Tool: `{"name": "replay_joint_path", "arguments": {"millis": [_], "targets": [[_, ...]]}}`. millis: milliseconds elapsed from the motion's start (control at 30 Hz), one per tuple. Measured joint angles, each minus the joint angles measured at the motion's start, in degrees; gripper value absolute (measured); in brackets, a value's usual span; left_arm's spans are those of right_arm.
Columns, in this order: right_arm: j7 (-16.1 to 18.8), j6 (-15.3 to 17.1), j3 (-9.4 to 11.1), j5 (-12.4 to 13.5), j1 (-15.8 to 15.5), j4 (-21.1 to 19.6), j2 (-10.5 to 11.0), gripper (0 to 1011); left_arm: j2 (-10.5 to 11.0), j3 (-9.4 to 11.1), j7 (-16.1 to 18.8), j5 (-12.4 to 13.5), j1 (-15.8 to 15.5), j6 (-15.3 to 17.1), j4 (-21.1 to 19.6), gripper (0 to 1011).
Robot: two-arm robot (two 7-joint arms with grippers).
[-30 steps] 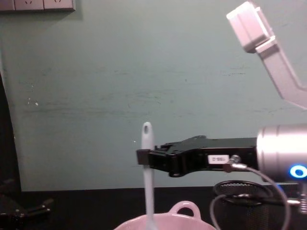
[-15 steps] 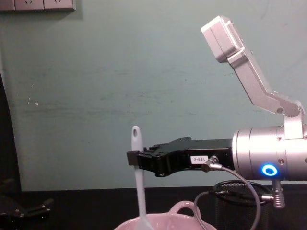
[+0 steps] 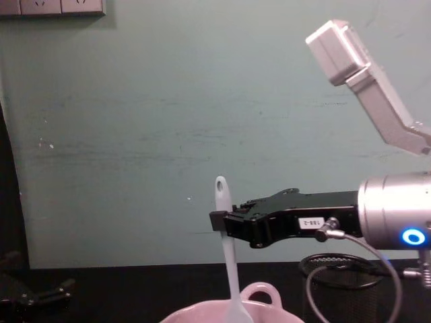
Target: Use the one hand to pick up the spoon and stir the clear water in the bowl.
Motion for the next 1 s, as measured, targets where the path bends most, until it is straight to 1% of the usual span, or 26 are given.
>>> {"name": "replay_joint_path", "arguments": {"millis": [133,200,333,467,700,833,1000], "targets": [[0.28,0.61,0.57,0.31,-1.30,-2.14,0.82,123,0.00,0.00,0.00,0.00,0.00,0.00,0.00,1011],[0.58,0.84,0.81,0.91,-2.44,-3.74,1.20,123,0.00,0.00,0.00,0.00,0.00,0.00,0.00,1011],[1.11,0.88,0.67,1.62,-3.43,-4.93,1.12,123,0.00,0.00,0.00,0.00,0.00,0.00,0.00,1011],[1.61,0.75,0.16,2.07,-3.65,-5.09,0.63,123,0.00,0.00,0.00,0.00,0.00,0.00,0.00,1011],[2.63,-0.09,-1.36,2.30,-2.33,-2.89,-1.17,123,0.00,0.00,0.00,0.00,0.00,0.00,0.00,1011],[3.12,-1.05,-2.06,2.23,-0.82,-0.21,-2.53,123,0.00,0.00,0.00,0.00,0.00,0.00,0.00,1011],[3.25,-2.66,-2.33,1.94,0.57,2.99,-4.00,123,0.00,0.00,0.00,0.00,0.00,0.00,0.00,1011]]}}
